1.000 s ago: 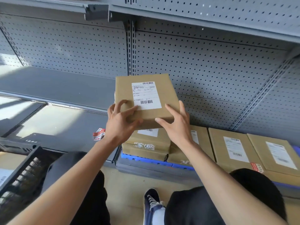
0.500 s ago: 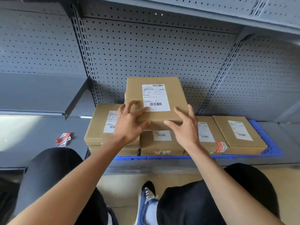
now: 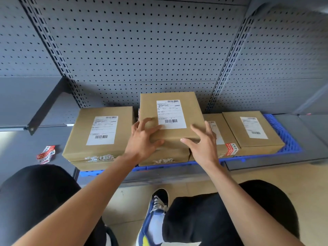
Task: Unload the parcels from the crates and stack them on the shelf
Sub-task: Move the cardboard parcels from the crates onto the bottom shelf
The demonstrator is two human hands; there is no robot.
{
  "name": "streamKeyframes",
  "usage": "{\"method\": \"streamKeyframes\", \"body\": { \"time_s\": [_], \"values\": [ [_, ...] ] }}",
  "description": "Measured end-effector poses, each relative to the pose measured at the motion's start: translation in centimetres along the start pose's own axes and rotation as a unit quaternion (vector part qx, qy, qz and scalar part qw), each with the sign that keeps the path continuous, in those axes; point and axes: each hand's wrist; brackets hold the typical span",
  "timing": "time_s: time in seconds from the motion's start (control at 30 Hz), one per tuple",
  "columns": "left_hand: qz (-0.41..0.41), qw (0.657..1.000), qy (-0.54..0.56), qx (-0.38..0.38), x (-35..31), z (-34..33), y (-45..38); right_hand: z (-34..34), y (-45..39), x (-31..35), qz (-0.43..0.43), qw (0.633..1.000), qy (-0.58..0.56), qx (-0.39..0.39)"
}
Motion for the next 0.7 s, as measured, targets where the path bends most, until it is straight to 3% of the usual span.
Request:
{"method": "streamKeyframes", "body": {
  "time_s": [0.23,0.7],
  "values": [
    [0.035,0.997,-0.057,0.038,1.0,-2.4,-0.9,-1.4,-1.0,-2.6,-0.02,1.0,0.003,0.018],
    [0.058,0.995,-0.07,0.033,3.6,-4.6,-0.7,-4.0,-1.8,-3.9,-0.034,0.996,-0.028,0.071]
  ]
}}
Point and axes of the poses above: each hand's wrist, its own y-axis away from the middle knuckle, its own z-axis out of the back of the hand, x = y × z, and after that the axes turned 8 degrees about x, right-handed
